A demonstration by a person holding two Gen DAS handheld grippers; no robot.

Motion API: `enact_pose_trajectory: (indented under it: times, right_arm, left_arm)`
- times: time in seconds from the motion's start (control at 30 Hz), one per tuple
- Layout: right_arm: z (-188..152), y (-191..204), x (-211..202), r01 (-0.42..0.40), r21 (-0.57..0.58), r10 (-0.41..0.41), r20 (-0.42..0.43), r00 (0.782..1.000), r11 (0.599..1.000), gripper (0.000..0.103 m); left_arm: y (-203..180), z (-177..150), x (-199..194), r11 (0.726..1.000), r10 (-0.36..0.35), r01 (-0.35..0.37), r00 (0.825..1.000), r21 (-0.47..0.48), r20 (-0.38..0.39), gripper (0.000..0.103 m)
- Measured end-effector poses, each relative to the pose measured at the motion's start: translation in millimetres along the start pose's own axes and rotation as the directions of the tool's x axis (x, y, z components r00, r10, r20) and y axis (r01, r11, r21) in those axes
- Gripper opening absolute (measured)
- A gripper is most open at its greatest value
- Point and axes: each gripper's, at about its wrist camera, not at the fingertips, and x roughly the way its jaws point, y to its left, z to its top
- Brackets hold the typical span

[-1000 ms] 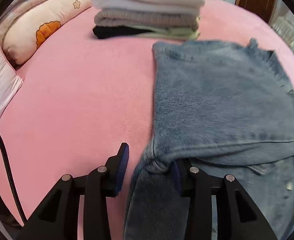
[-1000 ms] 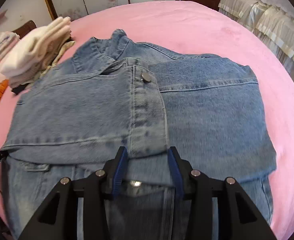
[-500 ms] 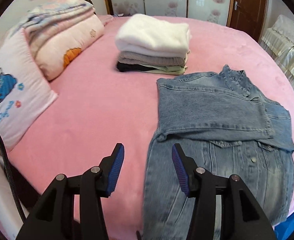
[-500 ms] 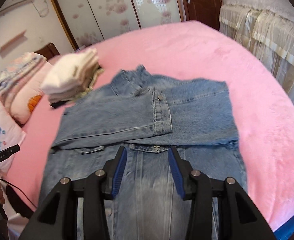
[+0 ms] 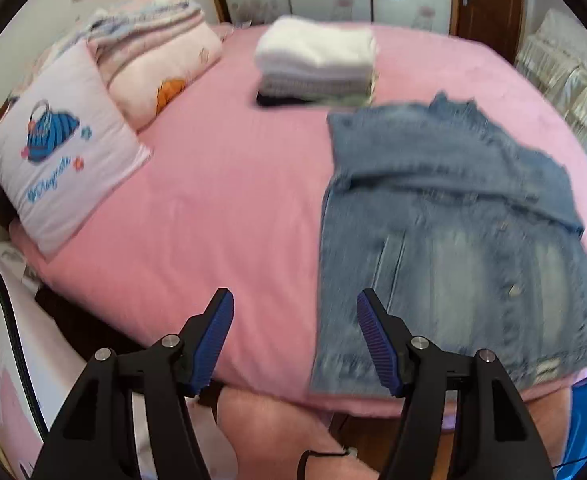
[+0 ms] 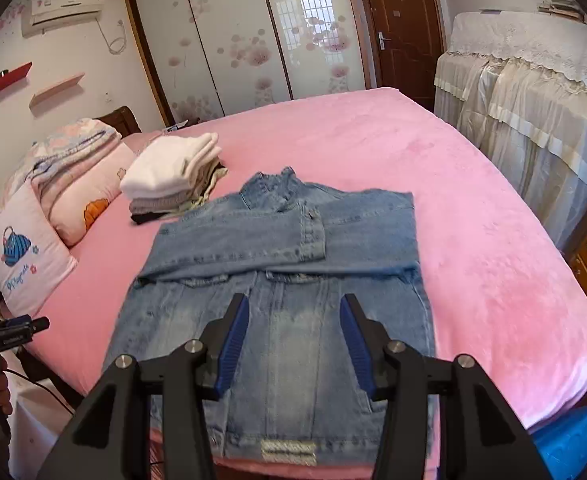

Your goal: Fold large clothes

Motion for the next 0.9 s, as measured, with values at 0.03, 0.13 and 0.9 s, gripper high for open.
enact_pose_trajectory:
  times: [0.03, 0.13, 0.9]
  right_arm:
    - [-7.9, -2.0, 0.1, 0.006, -0.006, -0.006, -0.008, 1.0, 1.0, 0.048]
    - [-25.9, -7.3, 2.6, 0.012, -0.011, -0.012, -0.038, 0.999, 1.0, 0.048]
    - [-138.4, -115.3, 72.6, 0.204, 0.081, -0.169, -0.32, 0.932, 0.976, 0.048]
  left_arm:
    - [-0.2, -6.3, 8.9, 1.0, -0.005, 0.005, 1.0, -0.009, -0.025, 0.063]
    - [2.5, -27.9, 34.1, 0.999, -0.038, 0.035, 0.996, -0.036, -0.083, 0.063]
    - [21.5, -101.2, 141.9, 0.935, -0.325, 0.283, 0.925, -0.214, -0.196, 0.063]
